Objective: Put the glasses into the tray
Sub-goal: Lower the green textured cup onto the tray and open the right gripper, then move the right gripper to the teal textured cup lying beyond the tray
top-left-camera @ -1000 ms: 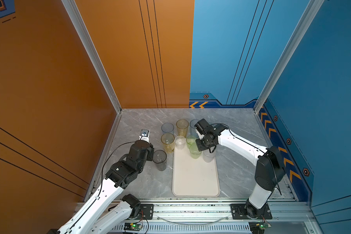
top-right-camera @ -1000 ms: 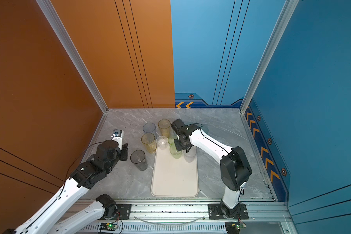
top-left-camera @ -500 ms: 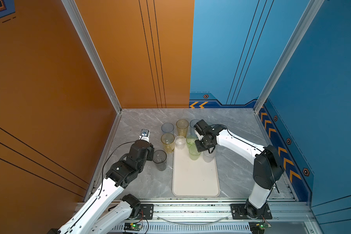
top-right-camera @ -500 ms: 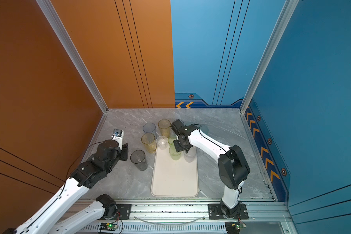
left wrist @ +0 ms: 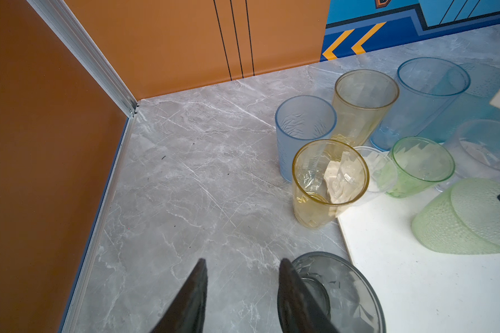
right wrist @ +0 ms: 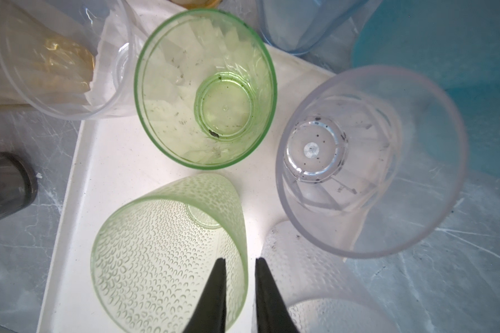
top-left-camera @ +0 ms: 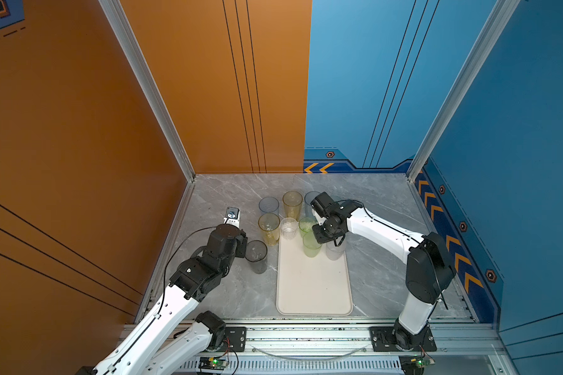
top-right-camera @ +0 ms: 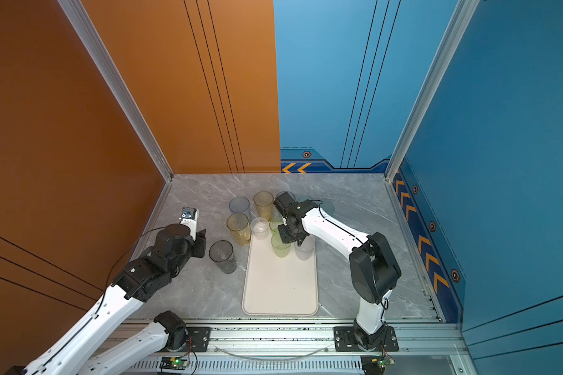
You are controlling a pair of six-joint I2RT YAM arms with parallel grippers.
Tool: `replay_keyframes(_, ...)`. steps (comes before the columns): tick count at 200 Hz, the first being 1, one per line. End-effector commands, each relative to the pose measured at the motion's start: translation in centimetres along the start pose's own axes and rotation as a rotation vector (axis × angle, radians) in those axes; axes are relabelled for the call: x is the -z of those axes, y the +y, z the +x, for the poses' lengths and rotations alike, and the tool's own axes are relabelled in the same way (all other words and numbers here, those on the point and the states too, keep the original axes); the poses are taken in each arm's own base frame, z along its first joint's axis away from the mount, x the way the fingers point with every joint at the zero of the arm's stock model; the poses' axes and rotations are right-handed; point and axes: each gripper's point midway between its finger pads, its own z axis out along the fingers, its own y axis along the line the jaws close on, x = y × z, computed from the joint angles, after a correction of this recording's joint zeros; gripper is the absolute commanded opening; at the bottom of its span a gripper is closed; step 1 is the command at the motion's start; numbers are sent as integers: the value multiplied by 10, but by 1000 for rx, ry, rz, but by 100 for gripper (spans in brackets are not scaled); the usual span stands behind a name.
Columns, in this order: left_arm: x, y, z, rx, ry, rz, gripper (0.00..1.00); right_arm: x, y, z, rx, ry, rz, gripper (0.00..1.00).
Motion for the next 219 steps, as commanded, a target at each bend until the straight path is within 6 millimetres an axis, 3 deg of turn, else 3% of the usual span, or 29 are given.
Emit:
replay_keyframes(1, 1, 2, -9, 16, -23, 2, 42, 16, 1, -5, 10, -44, -14, 20)
replay_keyframes(53, -2, 1, -7, 11, -10, -4, 42, 45, 1, -13, 9, -124, -25, 23)
replay_keyframes(92, -5, 0, -5, 6, 3, -5, 42, 66, -12, -20, -13, -193, 8, 28)
replay_keyframes(165, -11, -1, -2, 0, 26, -14, 42, 83, -84, -32, -166, -245, 97, 30)
replay_keyframes(219, -20, 1, -5, 23, 49, -10, 41, 85, -133, -29, -259, -246, 174, 30)
